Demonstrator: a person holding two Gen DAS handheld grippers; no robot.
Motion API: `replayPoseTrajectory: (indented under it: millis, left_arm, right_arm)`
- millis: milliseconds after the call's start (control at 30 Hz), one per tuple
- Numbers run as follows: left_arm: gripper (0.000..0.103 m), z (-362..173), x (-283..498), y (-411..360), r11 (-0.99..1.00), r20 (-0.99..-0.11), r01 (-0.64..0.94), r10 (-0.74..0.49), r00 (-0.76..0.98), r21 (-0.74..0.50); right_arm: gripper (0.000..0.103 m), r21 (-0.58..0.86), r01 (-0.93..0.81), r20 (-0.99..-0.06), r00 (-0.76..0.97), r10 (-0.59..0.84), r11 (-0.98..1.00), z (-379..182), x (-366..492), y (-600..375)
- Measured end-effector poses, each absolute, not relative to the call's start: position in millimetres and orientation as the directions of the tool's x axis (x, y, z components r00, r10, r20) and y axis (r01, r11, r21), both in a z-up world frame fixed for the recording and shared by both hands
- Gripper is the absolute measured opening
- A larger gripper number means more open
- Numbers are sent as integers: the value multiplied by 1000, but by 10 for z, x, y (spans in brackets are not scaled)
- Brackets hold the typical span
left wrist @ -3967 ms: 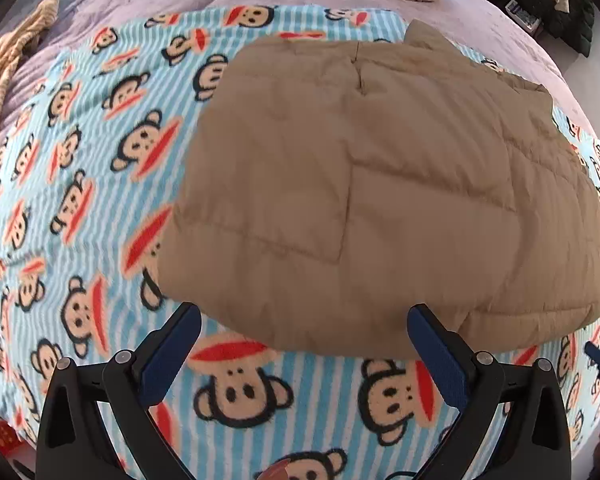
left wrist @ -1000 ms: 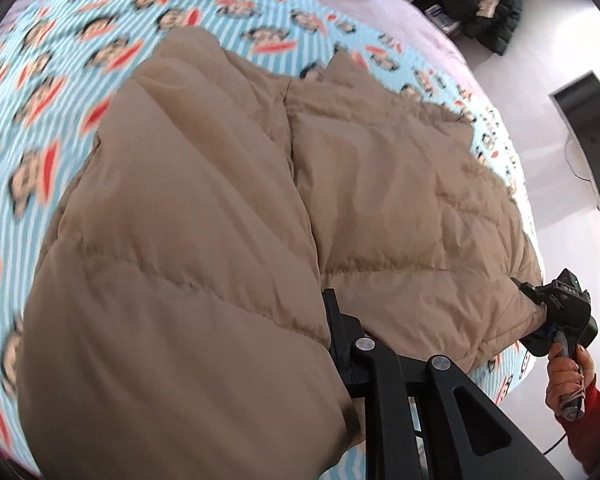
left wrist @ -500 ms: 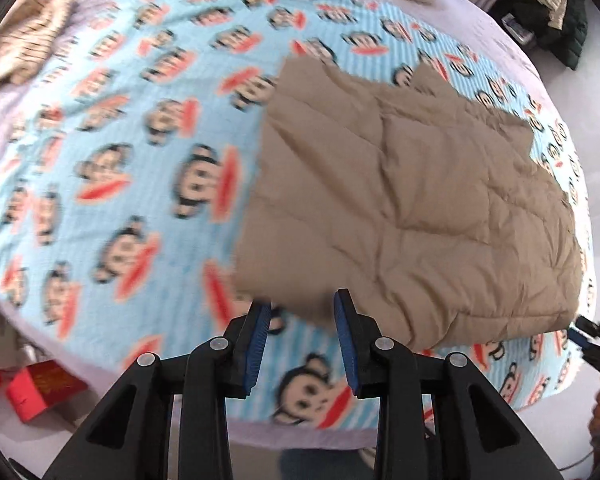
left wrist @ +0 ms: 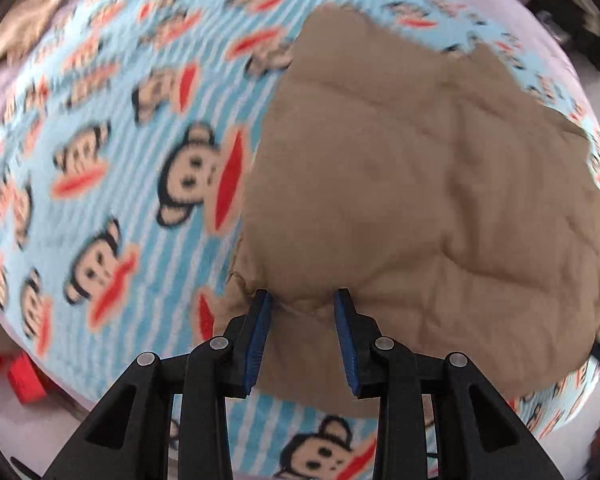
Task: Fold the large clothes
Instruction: 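Open both tools and lift them away from the folded jacket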
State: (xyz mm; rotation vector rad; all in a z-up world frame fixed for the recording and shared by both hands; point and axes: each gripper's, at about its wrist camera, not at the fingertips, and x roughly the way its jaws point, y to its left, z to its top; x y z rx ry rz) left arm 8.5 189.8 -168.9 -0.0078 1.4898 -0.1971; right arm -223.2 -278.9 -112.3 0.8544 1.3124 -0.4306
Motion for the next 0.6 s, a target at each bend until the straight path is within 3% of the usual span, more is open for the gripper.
replayPoseTrajectory:
  millis: [133, 400, 567, 600]
  left_arm:
    - [35, -1550, 82, 1788, 980, -993, 192, -76, 92, -57]
    - [35, -963, -69, 1687, 973, -977, 229, -64, 202, -17]
    - [35, -735, -243, 1609, 976, -969, 219, -51, 240, 3]
    - [49, -700, -291, 1591, 977, -969, 214, -53, 241, 0]
  right_arm:
    - [28, 381, 778, -924, 296, 244, 499, -1158, -2338, -2941]
    - [29, 452, 715, -892, 374, 254, 533, -800, -2380, -2903]
    - [39, 485, 671, -873, 403, 273, 561, -651, -2409, -2872]
    - [40, 485, 664, -873, 402, 275, 569, -624, -2391, -2852]
